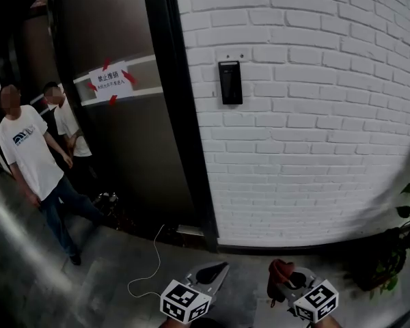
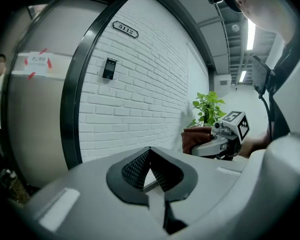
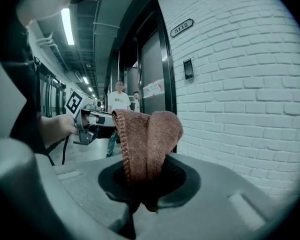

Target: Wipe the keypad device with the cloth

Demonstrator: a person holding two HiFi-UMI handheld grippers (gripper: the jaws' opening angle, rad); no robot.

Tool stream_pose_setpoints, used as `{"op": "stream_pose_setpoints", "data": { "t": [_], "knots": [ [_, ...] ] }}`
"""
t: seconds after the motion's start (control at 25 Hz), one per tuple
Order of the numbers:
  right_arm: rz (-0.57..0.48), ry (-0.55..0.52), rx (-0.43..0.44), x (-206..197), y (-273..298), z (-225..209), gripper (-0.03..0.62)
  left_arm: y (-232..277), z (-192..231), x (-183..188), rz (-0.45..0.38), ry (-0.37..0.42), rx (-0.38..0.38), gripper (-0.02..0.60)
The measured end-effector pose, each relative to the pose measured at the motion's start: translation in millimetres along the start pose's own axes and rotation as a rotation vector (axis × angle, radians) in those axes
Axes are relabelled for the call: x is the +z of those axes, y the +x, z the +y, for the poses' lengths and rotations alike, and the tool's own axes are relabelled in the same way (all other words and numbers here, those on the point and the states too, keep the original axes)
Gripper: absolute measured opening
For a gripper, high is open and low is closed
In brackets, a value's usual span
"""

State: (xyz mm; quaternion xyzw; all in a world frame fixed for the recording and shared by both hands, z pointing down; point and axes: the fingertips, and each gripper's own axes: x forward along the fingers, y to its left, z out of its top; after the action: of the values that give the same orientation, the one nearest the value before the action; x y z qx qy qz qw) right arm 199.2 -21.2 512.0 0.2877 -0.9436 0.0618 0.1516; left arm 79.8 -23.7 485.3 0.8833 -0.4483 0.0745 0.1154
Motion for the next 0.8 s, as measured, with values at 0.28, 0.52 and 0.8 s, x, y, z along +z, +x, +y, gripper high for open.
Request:
{"op": "stream_pose_setpoints", "data": {
  "t": [0.28,0.52,0.8],
  "knots": [
    [0.001,0.01,0.018,2,25,-16,0.055,13,22,1,0.013,-0.005,0.008,0.017],
    [0.009,0.02,-0.044,18,71,-32,0.055,35,77,19,0.003,0.02,-0.047,0.017],
    [-0.029,0.03,-0.16,52,136,-56,0.055,59,150,52,0.0,0.076,-0.148,0.017]
  ]
}}
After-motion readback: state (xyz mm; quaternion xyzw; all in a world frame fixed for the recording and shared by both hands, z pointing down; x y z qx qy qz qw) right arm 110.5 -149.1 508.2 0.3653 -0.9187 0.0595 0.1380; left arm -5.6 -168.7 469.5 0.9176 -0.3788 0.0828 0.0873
